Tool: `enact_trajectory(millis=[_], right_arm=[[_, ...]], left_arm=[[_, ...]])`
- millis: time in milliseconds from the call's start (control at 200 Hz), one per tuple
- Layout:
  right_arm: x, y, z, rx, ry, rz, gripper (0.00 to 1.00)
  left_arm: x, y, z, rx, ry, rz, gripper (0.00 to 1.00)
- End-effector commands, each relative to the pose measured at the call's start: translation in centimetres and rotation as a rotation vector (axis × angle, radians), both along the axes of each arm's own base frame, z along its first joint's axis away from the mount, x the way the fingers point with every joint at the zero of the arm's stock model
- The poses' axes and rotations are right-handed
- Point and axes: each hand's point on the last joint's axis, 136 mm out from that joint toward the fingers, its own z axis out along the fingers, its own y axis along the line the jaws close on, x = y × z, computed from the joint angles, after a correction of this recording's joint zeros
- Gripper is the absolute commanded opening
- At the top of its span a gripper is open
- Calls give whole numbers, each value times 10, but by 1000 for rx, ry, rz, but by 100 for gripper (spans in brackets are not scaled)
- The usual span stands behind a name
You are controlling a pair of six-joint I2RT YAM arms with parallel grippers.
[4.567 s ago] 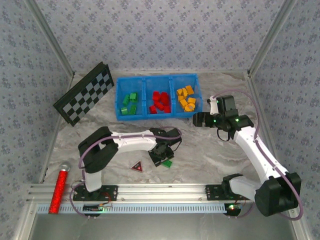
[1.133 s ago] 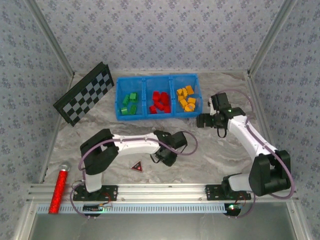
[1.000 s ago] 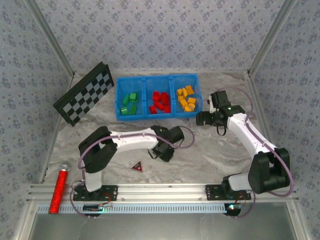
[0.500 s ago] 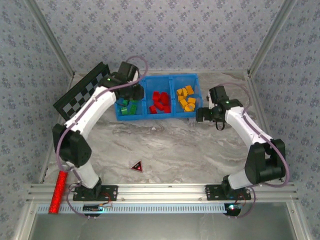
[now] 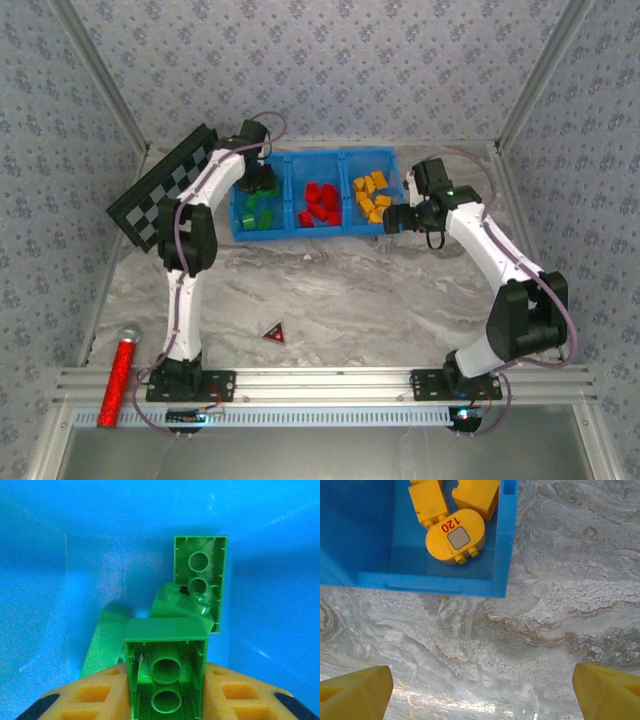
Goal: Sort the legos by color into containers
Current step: Place the lego in the container.
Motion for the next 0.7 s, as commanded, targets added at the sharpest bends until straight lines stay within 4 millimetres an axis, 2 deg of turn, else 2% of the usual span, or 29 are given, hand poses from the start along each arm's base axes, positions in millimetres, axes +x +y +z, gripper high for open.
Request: enact_trajectory(millis=[0,85,175,310,470,565,625,640,695], right_arm=[[0,-1,-3,-38,30,32,95],[2,0,-4,-43,34,34,95],[2,0,-1,-46,29,37,95],[2,-2,3,-55,22,36,95],[-4,-3,14,-60,-11,38,95],[-10,-8,25,-71,-64,37,96],[-11,-12,37,-70,-145,26,97],[-15,-14,30,-77,-143,22,97],[-17,-21,34,-74,-231,-4,100]], left_arm=[[0,-11,14,-24,7,-27,41],[-1,-9,15,-16,9,-30,46],[-4,-8,28,-11,-9,-37,54],[-9,-4,60,-11,-71,-43,59],[-25,2,111,-23,-167,-54,68],[-43,16,142,8,-257,-63,78],[-61,32,147,62,-301,-65,81],[-64,36,149,75,-318,-60,81],[-80,55,150,108,-361,-34,86]])
